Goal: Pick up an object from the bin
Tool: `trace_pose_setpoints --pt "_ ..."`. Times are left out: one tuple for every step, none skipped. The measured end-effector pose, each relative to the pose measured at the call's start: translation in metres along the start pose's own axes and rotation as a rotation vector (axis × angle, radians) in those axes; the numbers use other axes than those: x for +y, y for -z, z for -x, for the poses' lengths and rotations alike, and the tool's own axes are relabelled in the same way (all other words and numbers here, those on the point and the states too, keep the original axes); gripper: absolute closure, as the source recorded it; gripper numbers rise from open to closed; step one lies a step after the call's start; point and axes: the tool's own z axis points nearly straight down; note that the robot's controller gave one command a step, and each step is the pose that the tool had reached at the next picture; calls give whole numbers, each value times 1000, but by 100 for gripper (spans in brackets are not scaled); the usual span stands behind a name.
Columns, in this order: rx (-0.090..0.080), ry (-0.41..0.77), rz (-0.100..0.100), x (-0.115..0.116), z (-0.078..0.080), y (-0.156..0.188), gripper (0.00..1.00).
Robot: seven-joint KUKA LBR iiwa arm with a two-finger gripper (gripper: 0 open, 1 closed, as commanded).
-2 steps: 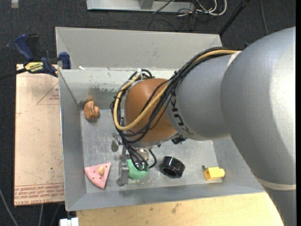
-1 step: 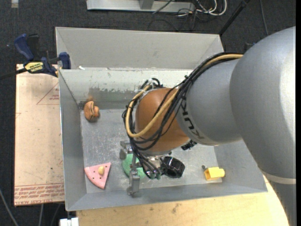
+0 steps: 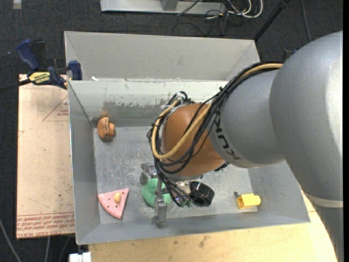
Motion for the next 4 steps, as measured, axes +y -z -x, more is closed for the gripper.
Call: trace_pose_setpoints --pt "5 -23 0 -47 2 19 0" --pt "0 14 -2 -78 -1 29 0" --pt "0 13 0 -32 11 -12 0" --pt "4 207 0 -84 -10 -26 100"
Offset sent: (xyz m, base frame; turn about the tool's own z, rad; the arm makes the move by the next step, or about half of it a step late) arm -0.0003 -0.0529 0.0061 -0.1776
